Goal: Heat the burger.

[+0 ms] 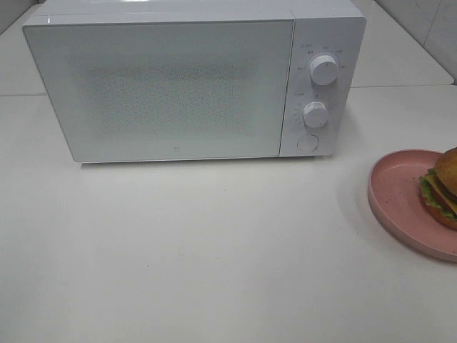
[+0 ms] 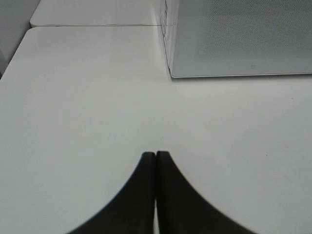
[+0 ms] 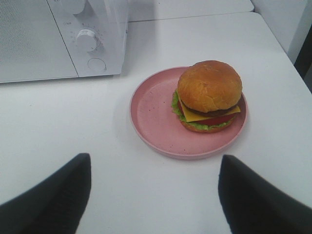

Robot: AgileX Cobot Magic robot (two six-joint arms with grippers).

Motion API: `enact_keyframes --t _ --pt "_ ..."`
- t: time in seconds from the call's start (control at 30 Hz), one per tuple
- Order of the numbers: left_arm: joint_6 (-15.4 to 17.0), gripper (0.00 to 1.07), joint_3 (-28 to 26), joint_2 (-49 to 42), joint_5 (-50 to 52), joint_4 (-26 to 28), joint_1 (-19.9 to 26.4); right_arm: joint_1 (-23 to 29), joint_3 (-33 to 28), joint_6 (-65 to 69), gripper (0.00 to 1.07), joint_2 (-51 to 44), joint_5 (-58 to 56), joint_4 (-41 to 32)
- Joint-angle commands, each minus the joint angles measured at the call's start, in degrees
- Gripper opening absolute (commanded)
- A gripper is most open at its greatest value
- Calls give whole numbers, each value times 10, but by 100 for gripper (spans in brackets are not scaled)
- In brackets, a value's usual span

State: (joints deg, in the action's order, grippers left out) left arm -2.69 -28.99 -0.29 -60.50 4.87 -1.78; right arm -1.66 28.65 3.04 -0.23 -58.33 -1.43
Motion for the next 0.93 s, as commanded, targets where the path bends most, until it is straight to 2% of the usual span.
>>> enact_keyframes --t 0.03,0.93 --pt "0 0 1 -14 9 -1 3 -2 -1 1 68 -15 9 -1" --pt "0 0 1 -11 9 -1 3 -2 -1 1 68 -15 9 -1"
